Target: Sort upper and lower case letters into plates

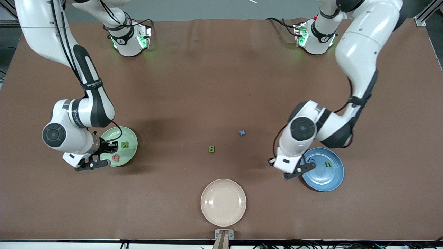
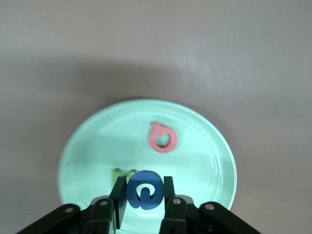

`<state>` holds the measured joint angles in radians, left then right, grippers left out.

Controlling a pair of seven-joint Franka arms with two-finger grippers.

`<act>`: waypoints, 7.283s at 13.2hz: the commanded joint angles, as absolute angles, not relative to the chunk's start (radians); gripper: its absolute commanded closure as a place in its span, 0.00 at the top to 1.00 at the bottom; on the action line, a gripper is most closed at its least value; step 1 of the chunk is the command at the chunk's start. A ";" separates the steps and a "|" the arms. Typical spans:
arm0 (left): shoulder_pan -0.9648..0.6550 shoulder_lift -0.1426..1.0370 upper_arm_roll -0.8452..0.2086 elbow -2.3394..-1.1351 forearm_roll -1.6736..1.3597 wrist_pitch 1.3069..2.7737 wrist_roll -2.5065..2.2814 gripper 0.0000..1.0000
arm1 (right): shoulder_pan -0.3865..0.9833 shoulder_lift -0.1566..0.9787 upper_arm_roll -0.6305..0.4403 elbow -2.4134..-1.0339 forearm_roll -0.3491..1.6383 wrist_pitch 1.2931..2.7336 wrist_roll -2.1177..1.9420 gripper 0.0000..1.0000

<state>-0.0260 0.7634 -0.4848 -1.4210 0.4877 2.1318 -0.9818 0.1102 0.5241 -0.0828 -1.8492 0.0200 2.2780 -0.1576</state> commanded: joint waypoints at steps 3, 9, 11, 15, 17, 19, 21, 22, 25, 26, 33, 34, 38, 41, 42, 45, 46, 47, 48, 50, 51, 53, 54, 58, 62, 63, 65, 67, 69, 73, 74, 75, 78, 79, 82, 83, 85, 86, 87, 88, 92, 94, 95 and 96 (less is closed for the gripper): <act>0.147 0.703 -0.499 -1.537 0.491 2.121 -0.706 0.00 | 0.084 0.479 -0.061 -2.013 0.020 2.407 -0.181 0.58; 0.256 0.749 -0.495 -1.543 0.499 2.137 -0.537 0.01 | 0.110 0.474 -0.010 -1.922 0.049 2.323 -0.042 1.00; 0.262 0.755 -0.492 -1.581 0.496 2.173 -0.538 0.03 | 0.174 0.480 0.040 -1.867 0.063 2.326 0.180 1.00; 0.273 0.758 -0.492 -1.623 0.497 2.224 -0.554 0.17 | 0.383 0.613 0.041 -1.671 0.061 2.327 0.603 1.00; 0.268 0.758 -0.492 -1.620 0.497 2.224 -0.555 0.77 | 0.474 0.696 0.041 -1.570 0.046 2.326 0.751 1.00; 0.262 0.747 -0.498 -1.620 0.489 2.218 -0.560 1.00 | 0.531 0.770 0.035 -1.470 0.043 2.321 0.852 1.00; 0.244 0.727 -0.524 -1.623 0.488 2.197 -0.603 1.00 | 0.560 0.814 0.032 -1.393 0.017 2.310 0.909 1.00; 0.242 0.726 -0.561 -1.624 0.488 2.165 -0.645 1.00 | 0.569 0.828 0.032 -1.378 -0.020 2.313 0.937 0.99; 0.198 0.727 -0.633 -1.649 0.498 2.154 -0.852 1.00 | 0.600 0.867 0.032 -1.348 -0.113 2.319 0.989 0.82; 0.155 0.729 -0.634 -1.651 0.500 2.155 -0.933 1.00 | 0.615 0.877 0.031 -1.348 -0.123 2.324 0.992 0.77; -0.041 0.779 -0.630 -1.678 0.503 2.308 -1.242 0.88 | 0.652 0.931 0.031 -1.342 -0.146 2.404 1.042 0.67; -0.057 0.787 -0.627 -1.692 0.503 2.347 -1.271 0.86 | 0.652 0.931 0.031 -1.342 -0.155 2.404 1.042 0.58; -0.100 0.811 -0.627 -1.697 0.502 2.370 -1.290 0.74 | 0.638 0.931 0.032 -1.344 -0.215 2.399 1.031 0.18; -0.104 0.833 -0.626 -1.692 0.503 2.387 -1.290 0.68 | 0.594 0.901 0.032 -1.354 -0.218 2.369 0.985 0.00; -0.118 0.833 -0.626 -1.692 0.502 2.387 -1.290 0.66 | 0.568 0.885 0.035 -1.355 -0.213 2.309 0.924 0.00; -0.139 0.839 -0.606 -1.687 0.502 2.387 -1.290 0.63 | 0.430 0.726 0.055 -1.434 -0.166 2.149 0.642 0.00; -0.152 0.842 -0.595 -1.686 0.502 2.387 -1.290 0.62 | 0.361 0.648 0.060 -1.525 -0.140 2.155 0.515 0.00; -0.156 0.844 -0.589 -1.687 0.502 2.387 -1.290 0.60 | 0.286 0.565 0.058 -1.630 -0.114 2.160 0.361 0.00; -0.156 0.845 -0.588 -1.687 0.503 2.387 -1.289 0.56 | 0.220 0.502 0.058 -1.708 -0.101 2.160 0.230 0.00; -0.156 0.847 -0.588 -1.687 0.502 2.387 -1.287 0.40 | 0.091 0.419 0.060 -1.823 -0.095 2.164 0.004 0.00; -0.156 0.847 -0.588 -1.686 0.502 2.387 -1.285 0.29 | 0.033 0.401 0.060 -1.863 -0.092 2.171 -0.085 0.00; -0.150 0.844 -0.588 -1.675 0.502 2.384 -1.282 0.09 | -0.049 0.402 0.058 -1.894 -0.031 2.183 -0.229 0.00; -0.144 0.839 -0.588 -1.668 0.502 2.378 -1.281 0.01 | -0.081 0.405 0.057 -1.913 -0.019 2.209 -0.279 0.00; -0.078 0.795 -0.588 -1.593 0.505 2.295 -1.260 0.01 | -0.109 0.437 0.058 -1.994 -0.015 2.364 -0.311 0.01; 0.047 0.755 -0.595 -1.525 0.503 2.201 -1.053 0.01 | -0.100 0.459 0.058 -1.994 -0.015 2.373 -0.313 1.00; 0.084 0.747 -0.595 -1.525 0.505 2.189 -0.982 0.01 | -0.100 0.457 0.058 -1.990 -0.017 2.369 -0.313 1.00; 0.167 0.744 -0.595 -1.523 0.505 2.184 -0.817 0.01 | -0.097 0.445 0.057 -1.968 -0.017 2.353 -0.299 1.00; 0.221 0.750 -0.591 -1.523 0.505 2.184 -0.683 0.01 | -0.106 0.410 0.055 -1.901 -0.015 2.213 -0.243 1.00; 0.273 0.770 -0.588 -1.523 0.505 2.190 -0.567 0.01 | -0.112 0.374 0.051 -1.807 -0.017 2.032 -0.126 1.00; 0.301 0.815 -0.559 -1.523 0.502 2.226 -0.525 0.14 | -0.124 0.255 0.049 -1.723 -0.017 1.812 -0.017 1.00; 0.295 0.815 -0.536 -1.523 0.500 2.241 -0.512 0.22 | -0.124 0.239 0.049 -1.682 -0.017 1.754 -0.015 1.00; 0.290 0.815 -0.531 -1.523 0.499 2.250 -0.496 0.27 | -0.126 0.247 0.048 -1.616 -0.020 1.703 -0.027 1.00; 0.290 0.807 -0.531 -1.514 0.500 2.253 -0.480 0.69 | -0.129 0.282 0.049 -1.421 -0.031 1.556 -0.028 1.00; 0.296 0.798 -0.531 -1.511 0.502 2.253 -0.480 0.88 | -0.130 0.281 0.048 -1.401 -0.028 1.540 -0.028 1.00; 0.302 0.735 -0.541 -1.514 0.505 2.238 -0.474 1.00 | -0.126 0.279 0.051 -1.374 -0.025 1.536 -0.023 1.00; 0.299 0.700 -0.543 -1.516 0.503 2.205 -0.469 1.00 | -0.127 0.279 0.052 -1.377 -0.017 1.505 -0.028 1.00; 0.299 0.606 -0.564 -1.513 0.499 2.105 -0.465 1.00 | -0.129 0.279 0.055 -1.362 -0.020 1.437 -0.028 1.00; 0.310 0.569 -0.575 -1.513 0.488 2.076 -0.454 1.00 | -0.129 0.279 0.057 -1.339 -0.020 1.428 -0.029 1.00; 0.317 0.531 -0.577 -1.513 0.486 2.039 -0.445 1.00 | -0.129 0.276 0.057 -1.330 -0.014 1.427 -0.029 1.00; 0.322 0.490 -0.578 -1.513 0.485 1.998 -0.442 1.00 | -0.129 0.269 0.058 -1.331 0.000 1.425 -0.029 1.00; 0.321 0.342 -0.580 -1.511 0.401 1.863 -0.422 1.00 | -0.120 0.195 0.048 -1.420 0.040 1.448 -0.038 1.00; 0.342 0.272 -0.578 -1.511 0.330 1.813 -0.349 1.00 | -0.054 0.141 -0.012 -1.481 0.040 1.480 -0.038 1.00; 0.351 0.241 -0.580 -1.511 0.290 1.790 -0.316 1.00 | -0.023 0.108 -0.046 -1.526 0.040 1.506 -0.038 1.00; 0.354 0.207 -0.574 -1.511 0.246 1.757 -0.287 1.00 | -0.023 0.071 -0.048 -1.581 0.040 1.540 -0.038 1.00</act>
